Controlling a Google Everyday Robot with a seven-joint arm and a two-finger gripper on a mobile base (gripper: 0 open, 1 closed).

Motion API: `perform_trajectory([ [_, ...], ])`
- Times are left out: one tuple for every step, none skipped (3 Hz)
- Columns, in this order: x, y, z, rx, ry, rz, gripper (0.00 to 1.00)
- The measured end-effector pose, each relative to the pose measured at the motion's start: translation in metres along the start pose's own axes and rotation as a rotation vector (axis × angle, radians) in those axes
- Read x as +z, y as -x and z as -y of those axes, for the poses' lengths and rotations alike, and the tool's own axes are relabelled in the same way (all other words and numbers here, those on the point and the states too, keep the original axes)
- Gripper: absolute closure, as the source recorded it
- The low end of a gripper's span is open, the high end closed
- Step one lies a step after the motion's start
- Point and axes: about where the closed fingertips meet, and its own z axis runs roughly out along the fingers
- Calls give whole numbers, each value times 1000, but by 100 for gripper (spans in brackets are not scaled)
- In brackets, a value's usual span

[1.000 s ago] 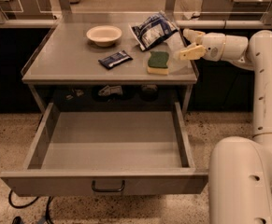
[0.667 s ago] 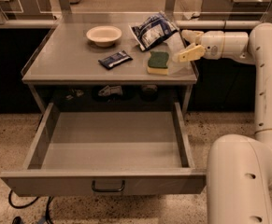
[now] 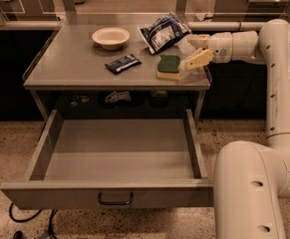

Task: Place sponge into top drawer

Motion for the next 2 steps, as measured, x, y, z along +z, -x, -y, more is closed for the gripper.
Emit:
perform_trajectory([
  [5,-6,2,28,-7,-44,0],
  [11,-21,13,51,-57,-160,0],
])
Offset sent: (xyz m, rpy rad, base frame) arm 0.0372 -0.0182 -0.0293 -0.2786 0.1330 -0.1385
